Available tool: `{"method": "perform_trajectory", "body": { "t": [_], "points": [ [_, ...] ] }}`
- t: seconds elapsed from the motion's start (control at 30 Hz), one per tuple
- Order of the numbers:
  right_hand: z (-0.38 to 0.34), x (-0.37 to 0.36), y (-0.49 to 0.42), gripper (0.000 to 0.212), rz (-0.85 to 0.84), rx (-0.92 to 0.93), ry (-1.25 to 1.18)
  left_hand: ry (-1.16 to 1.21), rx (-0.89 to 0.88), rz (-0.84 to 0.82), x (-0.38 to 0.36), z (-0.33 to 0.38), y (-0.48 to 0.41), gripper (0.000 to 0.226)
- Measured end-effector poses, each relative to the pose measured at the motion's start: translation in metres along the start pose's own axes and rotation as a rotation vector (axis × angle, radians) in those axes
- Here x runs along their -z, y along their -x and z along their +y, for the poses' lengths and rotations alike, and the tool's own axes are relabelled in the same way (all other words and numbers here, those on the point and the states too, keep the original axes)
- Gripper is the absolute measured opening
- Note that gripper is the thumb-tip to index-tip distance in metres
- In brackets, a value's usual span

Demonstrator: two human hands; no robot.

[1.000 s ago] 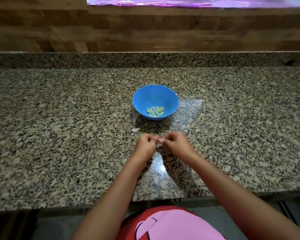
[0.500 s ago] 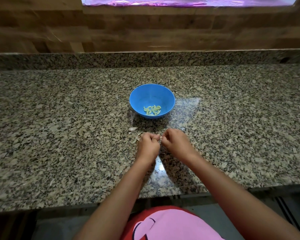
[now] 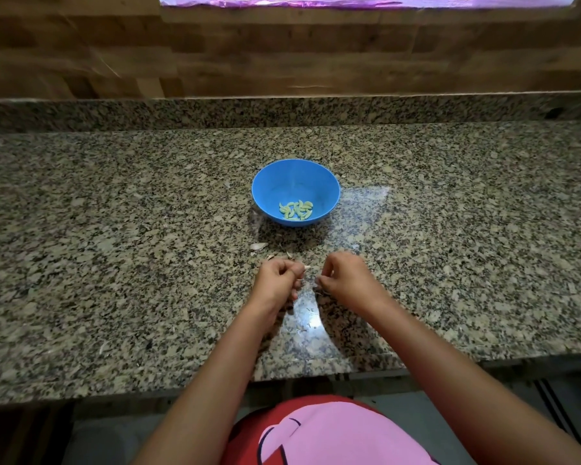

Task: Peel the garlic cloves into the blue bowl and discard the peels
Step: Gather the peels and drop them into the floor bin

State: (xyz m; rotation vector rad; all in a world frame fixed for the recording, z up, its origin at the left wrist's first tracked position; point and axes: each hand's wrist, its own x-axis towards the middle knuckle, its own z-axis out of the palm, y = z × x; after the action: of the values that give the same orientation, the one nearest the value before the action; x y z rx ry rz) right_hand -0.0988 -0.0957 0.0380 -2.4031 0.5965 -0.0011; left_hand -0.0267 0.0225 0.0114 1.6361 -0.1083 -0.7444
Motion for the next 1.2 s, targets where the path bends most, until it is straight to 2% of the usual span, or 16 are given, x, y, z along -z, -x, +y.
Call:
{"method": "perform_trajectory", "body": {
  "t": [0.1, 0.17, 0.23, 0.37, 0.43, 0.6, 0.67, 0.73, 0.83, 0.87, 0.93, 1.03, 1.13, 1.2],
  "points": [
    [0.003, -0.001, 0.003, 0.013, -0.035, -0.054, -0.202, -0.062, -0.007, -0.010, -0.001, -0.004, 0.004, 0.013],
    [0.001, -0.001, 0.004, 0.013, -0.113, -0.021, -0.240, -0.064, -0.009, -0.014, -0.002, -0.007, 0.006, 0.012],
    [0.000, -0.001, 0.004, 0.011, -0.137, 0.017, -0.194, -0.086, -0.014, -0.009, -0.001, -0.007, 0.007, 0.015],
    [-0.006, -0.003, 0.003, 0.014, -0.072, 0.034, -0.004, -0.216, -0.043, 0.084, -0.003, -0.006, 0.008, 0.017],
    [-0.006, -0.005, 0.003, 0.015, -0.066, 0.040, 0.016, -0.252, -0.063, 0.097, -0.004, -0.004, 0.008, 0.017],
    [-0.007, -0.003, 0.006, 0.012, -0.104, 0.006, -0.119, -0.147, -0.048, 0.061, -0.004, -0.005, 0.012, 0.019],
    [-0.007, -0.004, 0.007, 0.013, -0.161, -0.052, -0.247, -0.178, -0.079, 0.065, -0.006, -0.005, 0.015, 0.019],
    [-0.007, -0.005, 0.009, 0.012, -0.129, -0.070, -0.341, -0.263, -0.129, 0.081, -0.008, 0.000, 0.016, 0.017],
    [-0.008, -0.007, 0.012, 0.011, 0.040, 0.114, -0.072, -0.468, -0.164, 0.123, -0.008, 0.004, 0.014, 0.017],
    [-0.008, -0.007, 0.013, 0.012, 0.068, 0.198, 0.034, -0.465, -0.133, 0.122, -0.007, 0.004, 0.013, 0.019],
    [-0.006, -0.003, 0.014, 0.011, 0.071, 0.261, 0.061, -0.345, -0.038, 0.103, -0.004, 0.002, 0.011, 0.021],
    [0.000, 0.002, 0.012, 0.010, 0.056, 0.180, -0.114, -0.361, -0.040, 0.088, 0.003, 0.000, 0.008, 0.017],
    [0.002, -0.001, 0.010, 0.011, 0.016, 0.136, -0.144, -0.387, -0.065, 0.064, 0.005, 0.001, 0.008, 0.006],
    [0.003, -0.003, 0.010, 0.010, -0.003, 0.091, -0.174, -0.424, -0.065, 0.065, 0.006, 0.003, 0.008, 0.011]
  ]
}}
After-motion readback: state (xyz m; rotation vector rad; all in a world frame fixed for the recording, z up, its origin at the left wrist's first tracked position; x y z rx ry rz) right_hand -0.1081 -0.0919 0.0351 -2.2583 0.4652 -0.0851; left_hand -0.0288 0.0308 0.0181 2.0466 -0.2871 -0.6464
